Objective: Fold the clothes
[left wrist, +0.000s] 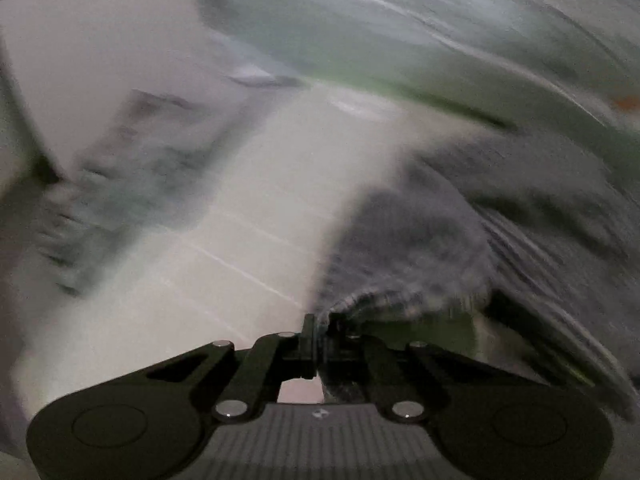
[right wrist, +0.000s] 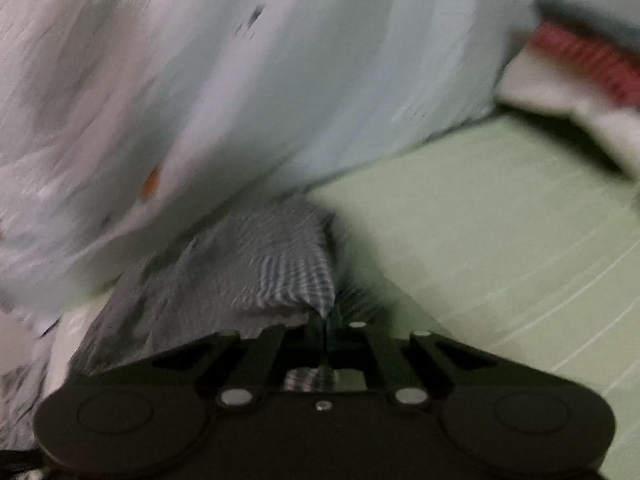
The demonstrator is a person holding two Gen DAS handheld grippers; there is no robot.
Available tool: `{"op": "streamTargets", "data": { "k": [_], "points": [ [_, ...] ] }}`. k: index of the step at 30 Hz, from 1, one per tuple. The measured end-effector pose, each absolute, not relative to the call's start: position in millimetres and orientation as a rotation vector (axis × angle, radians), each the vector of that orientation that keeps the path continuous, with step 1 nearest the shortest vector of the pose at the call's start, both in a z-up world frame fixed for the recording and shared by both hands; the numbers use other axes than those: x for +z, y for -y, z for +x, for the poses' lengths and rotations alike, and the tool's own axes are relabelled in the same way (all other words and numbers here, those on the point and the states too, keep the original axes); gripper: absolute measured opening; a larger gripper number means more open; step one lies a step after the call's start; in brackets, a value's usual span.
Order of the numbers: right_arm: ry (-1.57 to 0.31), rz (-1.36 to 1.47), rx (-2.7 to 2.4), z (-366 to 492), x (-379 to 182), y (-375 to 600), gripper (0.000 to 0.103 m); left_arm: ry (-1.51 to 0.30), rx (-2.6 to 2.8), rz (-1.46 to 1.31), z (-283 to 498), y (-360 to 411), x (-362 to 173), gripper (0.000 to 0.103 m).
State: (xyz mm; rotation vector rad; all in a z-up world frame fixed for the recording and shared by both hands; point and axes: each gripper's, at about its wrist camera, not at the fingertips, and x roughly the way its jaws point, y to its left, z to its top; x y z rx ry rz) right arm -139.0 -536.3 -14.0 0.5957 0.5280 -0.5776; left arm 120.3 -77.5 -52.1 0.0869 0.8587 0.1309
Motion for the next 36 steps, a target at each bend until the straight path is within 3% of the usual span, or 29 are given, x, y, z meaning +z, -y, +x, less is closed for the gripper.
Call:
{"op": "streamTargets", "data": {
  "k": [3,6,8,9,11,15,17,19,30,31,32,33,34,35,36],
  "points": [
    [-0.51,0.588,-0.632,-149.7,-11.1,545.1,0.002,-0.804,0.261,0.048,138.1,41.8,-35.9,0.008],
    [-0.539,0.622,-0.658,-153.8,-21.0,543.6,0.013,-0.801,0.246,-0.03,138.1,32.1,-27.3,0.031],
    [-0.562,0.641,-0.674,-155.4,-27.5,540.4,0.029,-0.801,0.202,-0.053,131.6,38.4,-25.7,0.053],
    [-0.573,0.648,-0.678,-156.2,-30.1,538.8,0.037,-0.807,0.169,-0.05,127.6,46.7,-27.6,0.058],
    [-0.583,0.652,-0.686,-156.7,-32.3,535.0,0.042,-0.833,0.097,-0.04,115.7,70.0,-33.4,0.073],
    [-0.604,0.632,-0.689,-153.7,-35.3,528.9,0.063,-0.874,-0.028,-0.039,93.8,115.1,-45.5,0.077],
    [-0.609,0.619,-0.681,-154.0,-35.8,526.1,0.069,-0.902,-0.122,-0.079,83.3,136.4,-48.4,0.079],
    [-0.621,0.621,-0.669,-157.0,-36.7,523.9,0.075,-0.929,-0.24,-0.11,74.9,156.0,-50.3,0.079],
    [-0.707,0.648,-0.648,-173.4,-57.5,517.2,0.077,-0.993,-0.49,-0.012,60.6,231.0,-69.1,0.076],
    [-0.714,0.654,-0.639,-172.9,-59.1,517.7,0.077,-1.013,-0.484,0.004,61.6,236.6,-74.6,0.068],
    [-0.721,0.66,-0.631,-172.3,-60.8,518.2,0.077,-1.033,-0.478,0.02,62.6,242.2,-80.1,0.052],
    [-0.724,0.674,-0.615,-172.0,-62.8,519.3,0.076,-1.053,-0.471,0.028,63.7,245.5,-84.6,0.043],
    [-0.724,0.693,-0.604,-172.7,-64.7,520.7,0.063,-1.072,-0.464,0.019,64.9,244.3,-88.5,0.02],
    [-0.725,0.711,-0.594,-173.4,-66.5,522.2,0.051,-1.09,-0.457,0.002,66.2,241.2,-92.5,0.007],
    [-0.73,0.723,-0.583,-174.3,-68.4,524.0,0.025,-1.1,-0.451,-0.022,66.8,236.6,-93.9,0.007]
  ]
}}
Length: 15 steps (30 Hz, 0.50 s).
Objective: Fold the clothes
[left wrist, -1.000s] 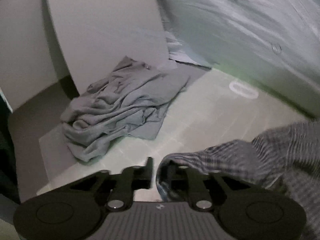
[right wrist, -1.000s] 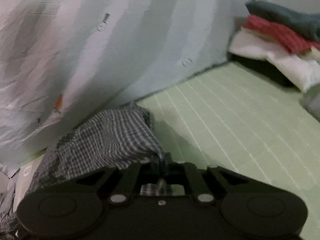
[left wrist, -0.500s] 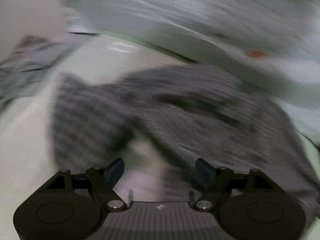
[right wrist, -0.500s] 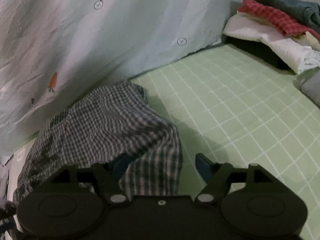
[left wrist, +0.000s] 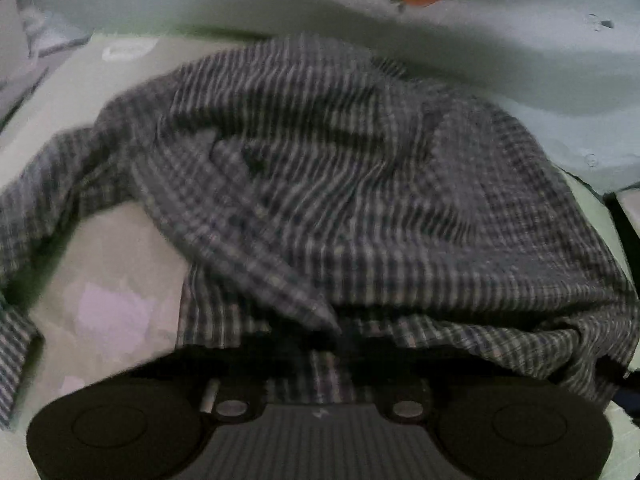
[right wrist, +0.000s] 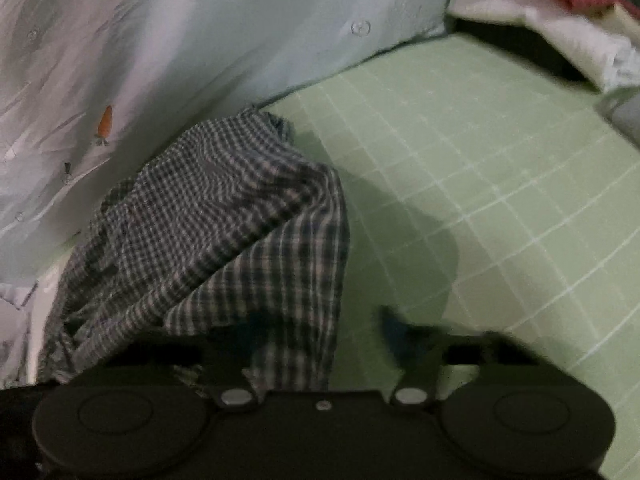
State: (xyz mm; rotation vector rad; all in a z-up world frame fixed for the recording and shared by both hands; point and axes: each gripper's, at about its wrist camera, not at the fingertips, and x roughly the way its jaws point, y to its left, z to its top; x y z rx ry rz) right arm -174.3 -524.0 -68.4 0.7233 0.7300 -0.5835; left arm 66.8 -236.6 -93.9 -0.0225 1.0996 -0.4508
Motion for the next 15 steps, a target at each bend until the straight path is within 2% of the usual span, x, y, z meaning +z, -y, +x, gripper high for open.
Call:
{"op": "streamTargets", "data": {
  "k": [1,3,15],
  "points": [
    [-0.735,0.736,-0.573,-175.2,-70.2,525.8,0.012,-1.101,-0.442,-0.058,67.1,228.8,-93.1,0.003],
    [-0.706,0.735,-0.571,-182.4,-65.1,527.3,0.001,-1.088,-0.414,-0.101,66.6,210.3,-84.9,0.003],
    [-0.395,0.814,-0.458,-274.7,51.3,549.6,0.0,-0.797,-0.369,-0.267,47.7,70.6,56.3,0.002]
  ]
}}
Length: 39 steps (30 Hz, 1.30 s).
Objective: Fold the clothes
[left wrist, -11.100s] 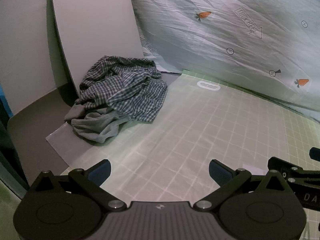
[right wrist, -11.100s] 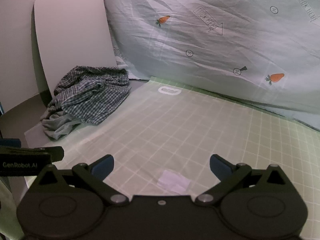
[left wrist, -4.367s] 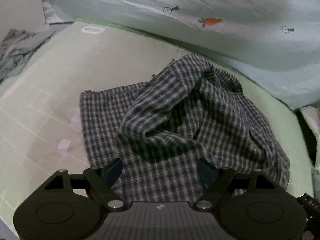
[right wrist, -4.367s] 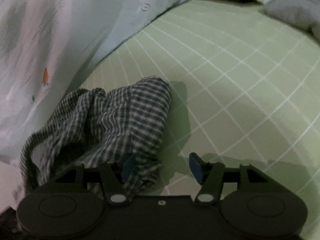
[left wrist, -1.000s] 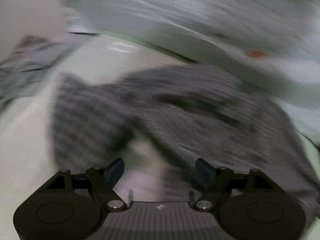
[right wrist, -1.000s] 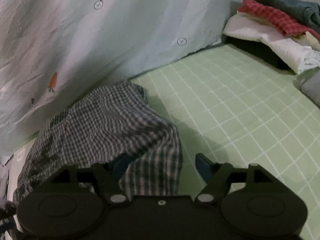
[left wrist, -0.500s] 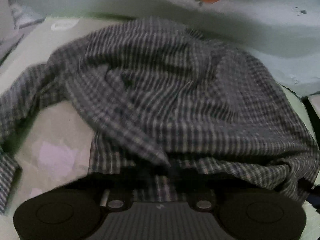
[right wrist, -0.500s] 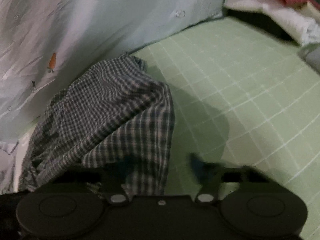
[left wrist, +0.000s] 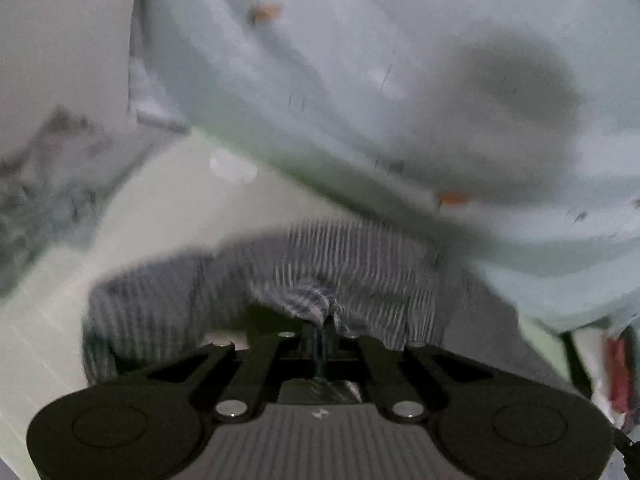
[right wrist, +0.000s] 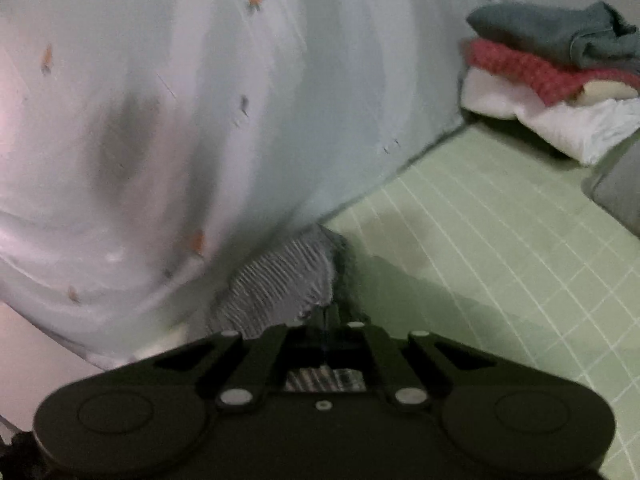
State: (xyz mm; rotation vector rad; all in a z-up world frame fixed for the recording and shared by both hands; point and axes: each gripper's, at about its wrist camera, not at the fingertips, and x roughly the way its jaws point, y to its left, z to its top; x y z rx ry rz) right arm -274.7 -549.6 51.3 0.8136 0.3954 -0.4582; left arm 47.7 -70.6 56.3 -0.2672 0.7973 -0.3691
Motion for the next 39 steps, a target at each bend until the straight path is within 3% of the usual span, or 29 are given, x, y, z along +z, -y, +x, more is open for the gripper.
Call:
{"op": "streamTargets", "data": {
  "k": [3,9,17,21,22,25,29,32,35,37,39],
  "points": [
    [-0.419,0.821,-0.479,-287.1,48.6,549.6,0.0,-0.755,-0.331,-0.269,42.5,49.6,67.7,0.002],
    [-0.682,0.814,-0.614,-284.8,-18.5,540.2,0.001,-0.937,-0.183,-0.234,45.0,36.8,-0.1,0.003],
    [-0.524,0.925,-0.627,-321.1,-1.0,528.1,0.0,-0.878,-0.164,-0.226,31.6,11.2,15.1,0.002],
    [-0.632,0.761,-0.719,-315.7,-7.0,518.2,0.002,-0.869,-0.089,-0.164,38.5,11.2,12.0,0.004],
    [-0.654,0.756,-0.715,-314.6,-11.2,514.1,0.005,-0.881,-0.076,-0.149,38.4,12.4,8.6,0.007],
    [-0.683,0.78,-0.691,-314.6,-23.1,507.3,0.018,-0.896,-0.127,-0.144,25.6,22.1,2.6,0.035],
    [-0.716,0.792,-0.697,-315.8,-38.9,497.3,0.023,-0.941,-0.198,-0.029,3.2,56.3,-8.3,0.065],
    [-0.735,0.807,-0.691,-313.0,-47.6,495.1,0.033,-0.983,-0.239,0.06,-7.0,87.2,-20.0,0.076],
    [-0.756,0.771,-0.713,-310.3,-51.0,495.7,0.049,-1.007,-0.272,0.119,-14.0,110.7,-32.0,0.083],
    [-0.766,0.737,-0.74,-307.6,-52.0,495.3,0.079,-1.015,-0.285,0.143,-14.1,121.2,-40.8,0.091],
    [-0.771,0.696,-0.768,-303.0,-52.6,495.8,0.094,-1.025,-0.293,0.169,-12.7,130.4,-47.2,0.091]
  ]
}}
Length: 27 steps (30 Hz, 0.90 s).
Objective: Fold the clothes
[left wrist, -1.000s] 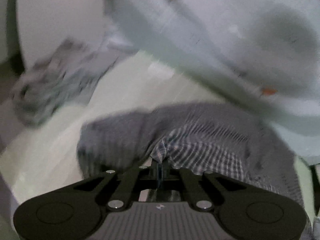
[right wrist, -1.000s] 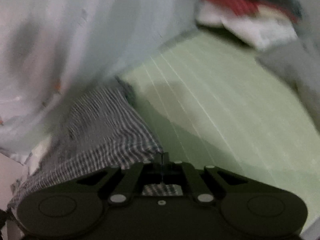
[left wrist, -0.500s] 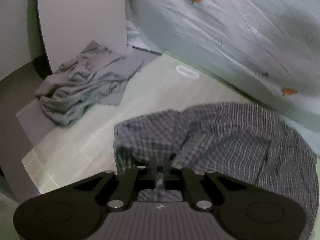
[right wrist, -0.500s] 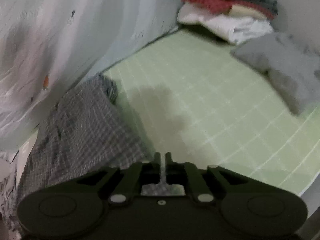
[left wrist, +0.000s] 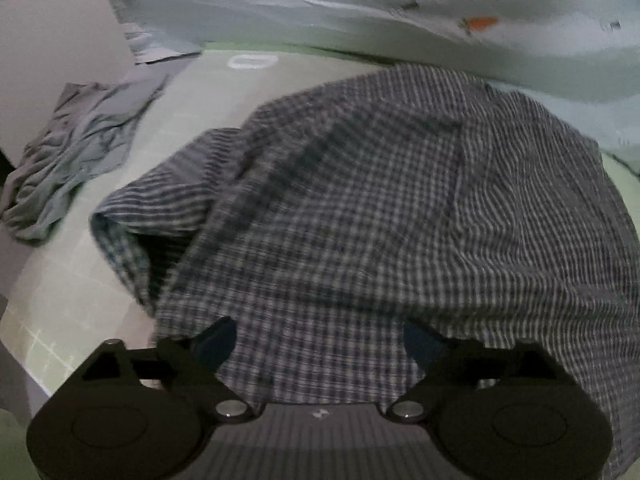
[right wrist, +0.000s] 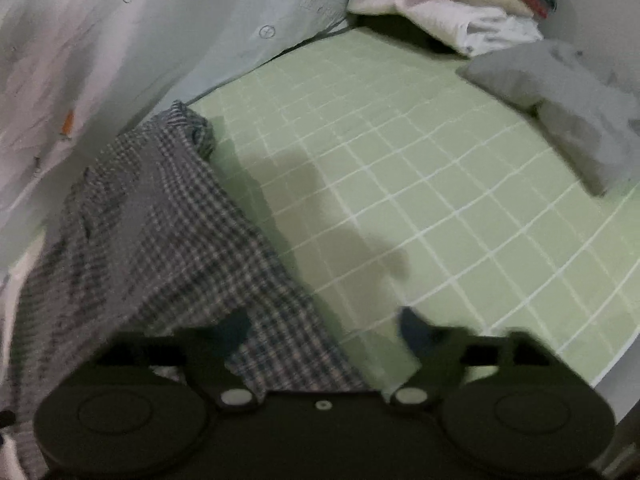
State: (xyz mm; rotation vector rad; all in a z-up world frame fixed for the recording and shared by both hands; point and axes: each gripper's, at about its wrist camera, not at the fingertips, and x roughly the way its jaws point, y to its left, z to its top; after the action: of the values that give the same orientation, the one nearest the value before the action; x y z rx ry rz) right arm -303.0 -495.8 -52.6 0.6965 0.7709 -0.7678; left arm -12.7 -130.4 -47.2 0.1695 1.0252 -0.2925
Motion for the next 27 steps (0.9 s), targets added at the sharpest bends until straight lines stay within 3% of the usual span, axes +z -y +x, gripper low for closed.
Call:
{"op": "streamTargets", "data": {
  "k": [3,23,27],
  "points": [
    [-0.772,0.603,-0.794,-297.9,-51.4,496.8,0.103,-1.031,-0.291,0.213,-8.0,142.6,-54.8,0.091],
    [-0.782,0.429,-0.804,-158.9,-86.1,580.4,0.103,-1.116,-0.211,0.232,63.4,184.4,-108.3,0.092],
    [-0.767,0.45,-0.751,-128.8,-87.1,586.6,0.103,-1.135,-0.195,0.188,67.8,185.5,-113.6,0.099]
  ]
}}
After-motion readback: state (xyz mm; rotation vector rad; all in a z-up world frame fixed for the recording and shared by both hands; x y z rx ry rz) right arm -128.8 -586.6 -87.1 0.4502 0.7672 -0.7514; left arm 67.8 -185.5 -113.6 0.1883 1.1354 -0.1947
